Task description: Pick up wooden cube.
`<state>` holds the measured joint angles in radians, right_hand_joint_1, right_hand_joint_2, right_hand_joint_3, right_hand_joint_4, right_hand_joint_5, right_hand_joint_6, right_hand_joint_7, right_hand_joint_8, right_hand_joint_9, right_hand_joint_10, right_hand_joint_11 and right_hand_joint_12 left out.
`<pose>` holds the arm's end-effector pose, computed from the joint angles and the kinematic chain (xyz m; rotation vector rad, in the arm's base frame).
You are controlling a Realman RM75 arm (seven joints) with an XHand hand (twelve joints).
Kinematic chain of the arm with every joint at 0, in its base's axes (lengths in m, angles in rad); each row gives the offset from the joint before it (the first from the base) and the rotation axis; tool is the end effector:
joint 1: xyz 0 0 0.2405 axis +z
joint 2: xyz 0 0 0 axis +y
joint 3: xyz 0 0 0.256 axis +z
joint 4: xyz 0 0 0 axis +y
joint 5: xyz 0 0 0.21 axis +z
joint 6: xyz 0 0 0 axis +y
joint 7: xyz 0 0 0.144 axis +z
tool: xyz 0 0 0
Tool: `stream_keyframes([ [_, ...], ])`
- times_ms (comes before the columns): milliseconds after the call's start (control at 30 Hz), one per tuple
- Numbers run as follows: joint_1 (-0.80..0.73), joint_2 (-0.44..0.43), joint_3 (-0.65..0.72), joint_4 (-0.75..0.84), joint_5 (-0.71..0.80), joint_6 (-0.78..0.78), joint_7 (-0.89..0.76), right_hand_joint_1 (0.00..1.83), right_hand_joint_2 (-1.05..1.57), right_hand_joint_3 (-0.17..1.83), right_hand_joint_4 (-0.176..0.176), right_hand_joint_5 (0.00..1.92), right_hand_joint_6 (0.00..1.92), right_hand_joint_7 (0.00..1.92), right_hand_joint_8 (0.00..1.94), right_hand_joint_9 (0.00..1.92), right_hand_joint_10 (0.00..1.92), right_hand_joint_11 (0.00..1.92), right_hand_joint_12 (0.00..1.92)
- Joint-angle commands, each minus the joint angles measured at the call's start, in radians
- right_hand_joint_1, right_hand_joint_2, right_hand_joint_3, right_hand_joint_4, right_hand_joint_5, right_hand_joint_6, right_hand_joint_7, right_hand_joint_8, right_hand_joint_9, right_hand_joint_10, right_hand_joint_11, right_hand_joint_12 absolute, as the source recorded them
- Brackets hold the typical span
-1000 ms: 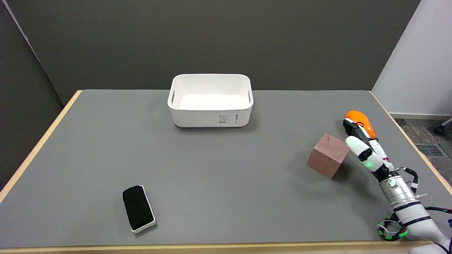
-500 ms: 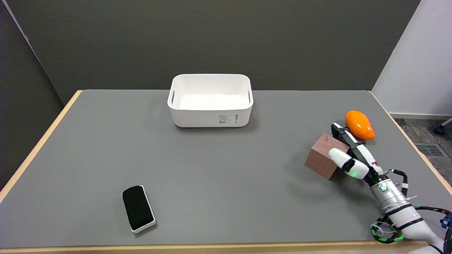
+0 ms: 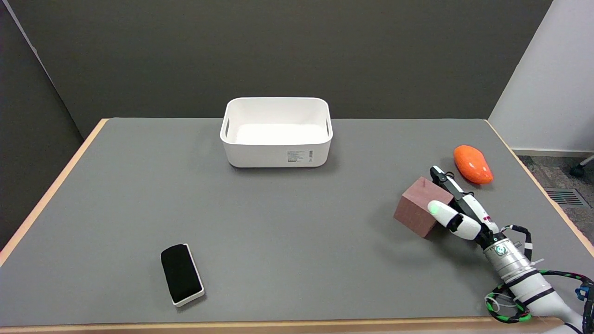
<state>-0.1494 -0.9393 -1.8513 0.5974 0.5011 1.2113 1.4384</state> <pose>-0.3641 -0.2008 0.4752 1.4132 -0.7339 0.9226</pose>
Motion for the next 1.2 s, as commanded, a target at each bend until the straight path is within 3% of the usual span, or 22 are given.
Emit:
stream_keyframes([
  [33, 0.003, 0.012, 0.004, -0.023, -0.07, 0.0, 0.025, 0.32, 0.49, 0.84, -0.176, 0.0, 0.07, 0.0, 0.0, 0.0, 0.0, 0.0, 0.1],
  [233, 0.0, 0.014, 0.004, -0.023, -0.07, -0.01, 0.025, 0.41, 0.51, 0.85, -0.176, 0.0, 0.06, 0.0, 0.0, 0.0, 0.0, 0.0, 0.05],
  [467, 0.002, 0.014, 0.006, -0.023, -0.064, -0.011, 0.025, 0.78, 0.56, 0.87, -0.176, 0.0, 0.04, 0.0, 0.0, 0.0, 0.0, 0.0, 0.03],
  [600, 0.006, 0.015, 0.006, -0.019, -0.063, -0.014, 0.025, 0.88, 0.57, 0.88, -0.176, 0.0, 0.02, 0.0, 0.0, 0.0, 0.0, 0.0, 0.03],
  [900, 0.009, 0.014, 0.007, 0.006, -0.057, -0.037, 0.025, 0.91, 0.58, 0.9, -0.176, 0.0, 0.02, 0.0, 0.0, 0.0, 0.0, 0.0, 0.1],
  [967, 0.009, 0.012, 0.018, 0.02, -0.056, -0.055, 0.018, 0.91, 0.58, 0.92, -0.176, 0.0, 0.04, 0.0, 0.01, 0.0, 0.02, 0.0, 0.18],
  [1033, 0.009, 0.009, 0.031, 0.031, -0.056, -0.068, 0.017, 0.93, 0.61, 0.96, -0.176, 0.0, 0.14, 0.0, 0.16, 0.0, 0.25, 0.0, 0.47],
  [1100, 0.01, 0.006, 0.045, 0.039, -0.056, -0.075, 0.017, 0.93, 0.61, 0.97, -0.176, 0.0, 0.18, 0.0, 0.22, 0.0, 0.35, 0.0, 0.54],
  [1167, 0.01, 0.002, 0.06, 0.048, -0.056, -0.08, 0.017, 0.94, 0.69, 1.02, -0.176, 0.06, 0.32, 0.18, 0.38, 0.16, 0.71, 0.0, 1.02],
  [1200, 0.01, 0.001, 0.069, 0.056, -0.054, -0.081, 0.017, 0.95, 0.7, 1.02, -0.176, 0.08, 0.34, 0.22, 0.39, 0.19, 0.75, 0.02, 1.07],
])
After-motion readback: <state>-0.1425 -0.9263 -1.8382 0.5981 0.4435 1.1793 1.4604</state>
